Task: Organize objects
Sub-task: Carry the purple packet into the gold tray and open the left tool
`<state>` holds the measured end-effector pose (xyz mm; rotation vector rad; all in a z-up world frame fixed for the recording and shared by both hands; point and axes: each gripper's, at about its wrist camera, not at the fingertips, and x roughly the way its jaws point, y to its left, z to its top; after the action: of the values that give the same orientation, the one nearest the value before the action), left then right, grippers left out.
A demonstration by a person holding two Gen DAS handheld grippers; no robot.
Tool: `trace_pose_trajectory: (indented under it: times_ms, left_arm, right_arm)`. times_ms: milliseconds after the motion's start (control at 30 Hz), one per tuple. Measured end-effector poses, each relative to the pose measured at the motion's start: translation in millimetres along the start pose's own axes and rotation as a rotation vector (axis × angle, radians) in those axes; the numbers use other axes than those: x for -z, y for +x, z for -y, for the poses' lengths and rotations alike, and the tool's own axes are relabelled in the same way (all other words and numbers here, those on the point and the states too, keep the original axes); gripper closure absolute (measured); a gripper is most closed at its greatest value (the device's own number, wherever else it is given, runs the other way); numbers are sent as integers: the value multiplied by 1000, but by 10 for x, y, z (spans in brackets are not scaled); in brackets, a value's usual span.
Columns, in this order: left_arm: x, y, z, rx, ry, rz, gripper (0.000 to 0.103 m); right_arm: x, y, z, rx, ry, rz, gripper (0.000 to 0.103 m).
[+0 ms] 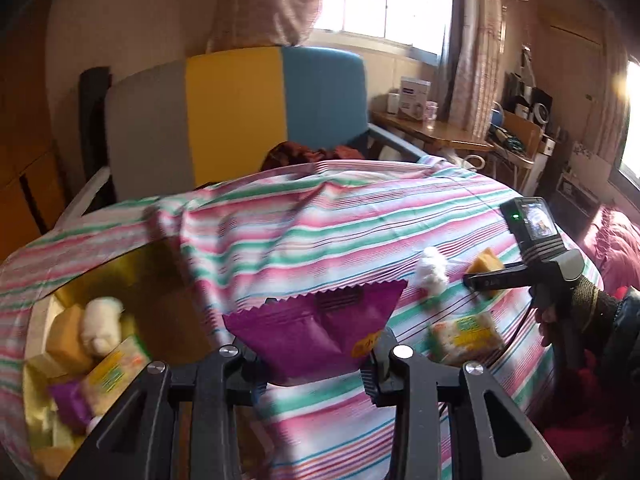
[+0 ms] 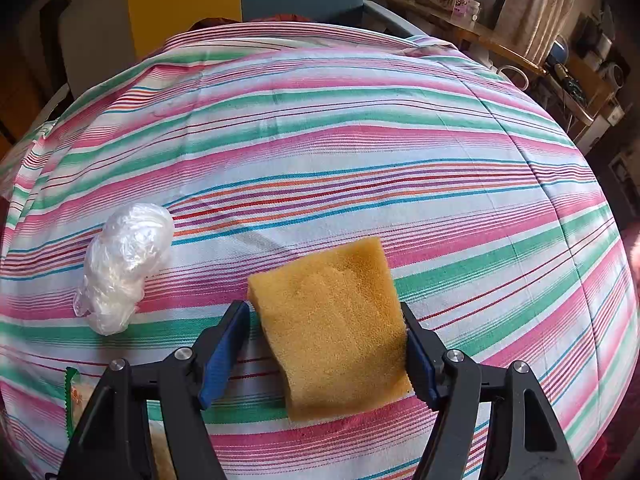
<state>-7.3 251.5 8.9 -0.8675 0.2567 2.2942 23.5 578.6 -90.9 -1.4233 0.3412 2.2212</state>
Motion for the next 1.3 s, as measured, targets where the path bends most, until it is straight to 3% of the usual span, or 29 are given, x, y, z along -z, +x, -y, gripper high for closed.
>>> trace_pose_trajectory:
  times_ms: [233, 333, 467, 600, 733, 900, 1133, 1300]
  left_arm:
    - [271, -393, -744, -65, -135, 31, 67]
    - [455, -649, -1301, -107, -271, 45, 67]
    - [760, -1039, -2006, -219, -436, 79, 67]
    - [998, -1222, -2334, -276, -525, 77, 67]
    - [1022, -1141, -2375, -250, -539, 59, 67]
    - [829, -863, -2049, -129, -460, 28, 67]
    - [540, -391, -1505, 63, -347, -78, 67]
    - [491, -12, -1302, 67, -287, -178, 67]
  right_arm:
    - [10, -6, -11, 8, -1, 5, 31]
    - [17, -6, -24, 12, -2, 4, 31]
    - [7, 8, -17, 13, -7, 4, 31]
    - [14, -2, -26, 15, -10, 3, 31]
    - [-14, 18, 2, 16, -13, 3, 31]
    - [-11, 17, 1, 16, -12, 3, 31]
    - [-10, 18, 1, 16, -13, 3, 31]
    - [-7, 15, 0, 17, -14, 2, 30]
